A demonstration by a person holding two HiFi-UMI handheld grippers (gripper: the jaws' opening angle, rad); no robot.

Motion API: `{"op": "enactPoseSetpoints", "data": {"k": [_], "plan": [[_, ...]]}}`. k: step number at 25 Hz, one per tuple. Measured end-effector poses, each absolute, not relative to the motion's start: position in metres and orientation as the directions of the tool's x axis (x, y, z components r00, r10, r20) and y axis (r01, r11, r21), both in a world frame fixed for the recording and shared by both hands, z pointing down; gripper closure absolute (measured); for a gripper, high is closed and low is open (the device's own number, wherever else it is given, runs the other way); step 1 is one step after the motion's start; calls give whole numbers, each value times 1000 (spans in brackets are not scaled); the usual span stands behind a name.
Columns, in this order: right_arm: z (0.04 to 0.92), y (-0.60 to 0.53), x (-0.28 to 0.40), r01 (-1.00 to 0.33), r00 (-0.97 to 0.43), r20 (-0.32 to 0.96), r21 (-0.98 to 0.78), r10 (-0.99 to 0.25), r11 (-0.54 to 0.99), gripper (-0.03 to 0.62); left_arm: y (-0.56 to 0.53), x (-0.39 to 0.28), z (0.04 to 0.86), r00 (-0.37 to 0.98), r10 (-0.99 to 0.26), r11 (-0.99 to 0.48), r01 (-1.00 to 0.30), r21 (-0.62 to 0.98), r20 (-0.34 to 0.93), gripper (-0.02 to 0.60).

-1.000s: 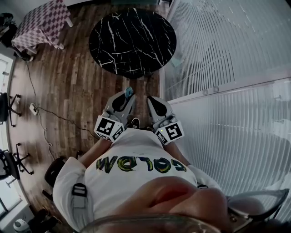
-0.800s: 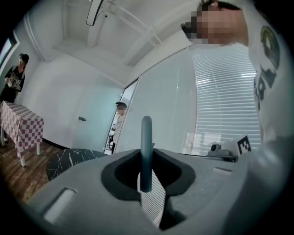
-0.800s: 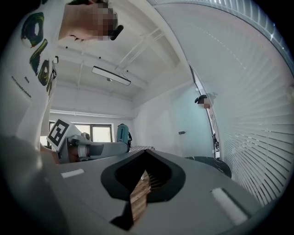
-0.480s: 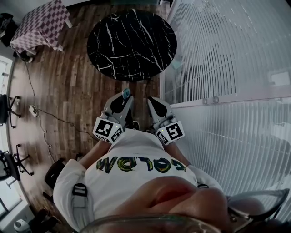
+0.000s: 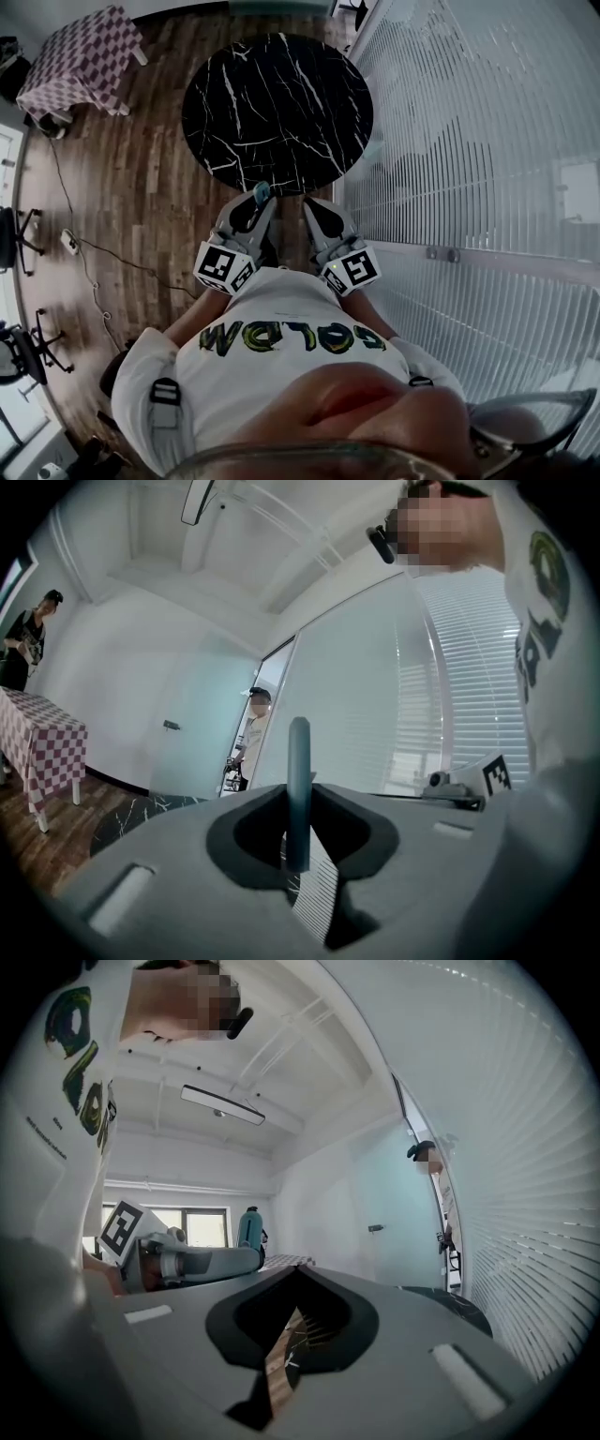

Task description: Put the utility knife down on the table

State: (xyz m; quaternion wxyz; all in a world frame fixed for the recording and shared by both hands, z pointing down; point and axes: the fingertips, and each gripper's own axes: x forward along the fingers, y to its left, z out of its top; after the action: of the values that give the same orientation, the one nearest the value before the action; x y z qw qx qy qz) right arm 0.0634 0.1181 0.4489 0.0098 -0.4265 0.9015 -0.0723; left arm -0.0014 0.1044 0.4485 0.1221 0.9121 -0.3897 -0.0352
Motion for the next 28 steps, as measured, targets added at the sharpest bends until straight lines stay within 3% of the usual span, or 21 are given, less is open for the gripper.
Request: {"op": "enactPoseSetpoints", "data": {"k": [14,28], "plan": [[442,-20,0,-792,-606,45,-128,-794,597,592,-28,-59,443,732,-681,-706,-665,246,23,505],[459,-68,-27,-811,-583,92,-131,-807,571,592,-76,-92,466,741,-669,-701,-656,280,64,505]]}}
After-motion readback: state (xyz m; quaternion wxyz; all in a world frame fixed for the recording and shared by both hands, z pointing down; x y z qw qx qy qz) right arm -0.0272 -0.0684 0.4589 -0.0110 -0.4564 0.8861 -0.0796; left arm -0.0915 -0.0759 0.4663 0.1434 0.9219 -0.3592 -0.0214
